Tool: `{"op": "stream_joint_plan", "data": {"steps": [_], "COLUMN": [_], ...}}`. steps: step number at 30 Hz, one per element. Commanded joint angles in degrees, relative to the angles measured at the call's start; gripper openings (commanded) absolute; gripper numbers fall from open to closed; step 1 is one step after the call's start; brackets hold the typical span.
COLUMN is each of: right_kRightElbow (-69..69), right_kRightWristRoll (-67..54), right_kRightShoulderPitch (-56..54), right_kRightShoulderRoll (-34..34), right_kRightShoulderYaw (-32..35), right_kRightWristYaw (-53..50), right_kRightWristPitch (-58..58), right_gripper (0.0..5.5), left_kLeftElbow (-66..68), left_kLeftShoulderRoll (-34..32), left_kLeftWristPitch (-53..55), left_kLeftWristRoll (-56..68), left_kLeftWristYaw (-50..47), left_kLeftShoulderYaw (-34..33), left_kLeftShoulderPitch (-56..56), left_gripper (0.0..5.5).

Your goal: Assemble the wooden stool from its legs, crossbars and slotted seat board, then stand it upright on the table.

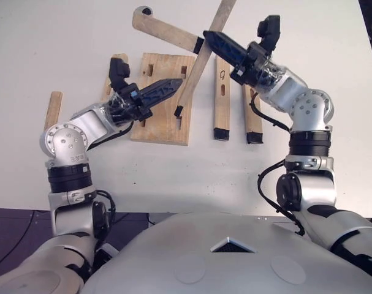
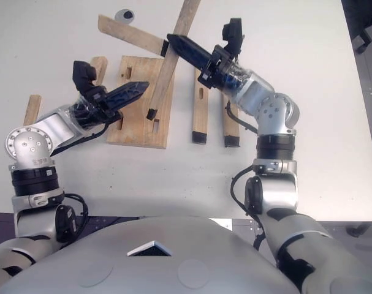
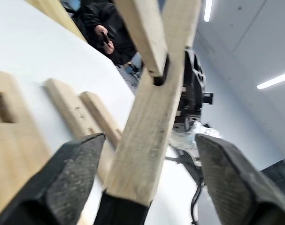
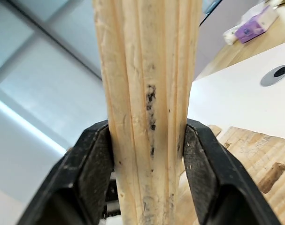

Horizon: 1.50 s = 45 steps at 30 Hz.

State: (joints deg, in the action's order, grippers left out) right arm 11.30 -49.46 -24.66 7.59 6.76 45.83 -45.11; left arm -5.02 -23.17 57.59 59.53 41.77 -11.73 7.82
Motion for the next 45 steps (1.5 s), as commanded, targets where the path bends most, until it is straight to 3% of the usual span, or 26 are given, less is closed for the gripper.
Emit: {"op": "stream_joint_plan", "data": {"steps": [1, 16, 27, 45], "right_kRightElbow": [-5.7, -6.0, -4.5, -3.3], "right_kRightWristRoll": [1.3, 8.7, 19.7, 21.2], "right_kRightShoulderPitch": [4.3, 8.2, 10.7, 3.7], "right_kRightShoulderRoll": [-0.5, 0.1, 2.0, 6.1], "right_kRightShoulderYaw": [-1.7, -6.0, -15.0, -14.1], "right_kRightWristYaw": [3.6, 6.8, 10.4, 12.6], "right_kRightWristPitch": [4.3, 13.7, 26.4, 28.3], "right_gripper": [2.07, 2.07, 2.07, 2.07], "left_kLeftElbow": [-0.5, 2.8, 7.2, 10.8], "left_kLeftShoulderRoll": [-5.3, -13.7, -12.8, -11.5], "left_kLeftWristPitch": [-3.6, -10.9, -15.1, -14.9], "left_kLeftWristRoll": [-2.2, -14.4, -19.4, -18.2], "left_kLeftWristYaw": [2.5, 7.5, 7.6, 6.4], "left_kLeftShoulderYaw": [-4.6, -2.8, -2.2, -7.0], "left_kLeftShoulderPitch": [-2.7, -5.5, -4.8, -4.7], "left_gripper": [3.91, 3.91, 3.91, 3.91]}}
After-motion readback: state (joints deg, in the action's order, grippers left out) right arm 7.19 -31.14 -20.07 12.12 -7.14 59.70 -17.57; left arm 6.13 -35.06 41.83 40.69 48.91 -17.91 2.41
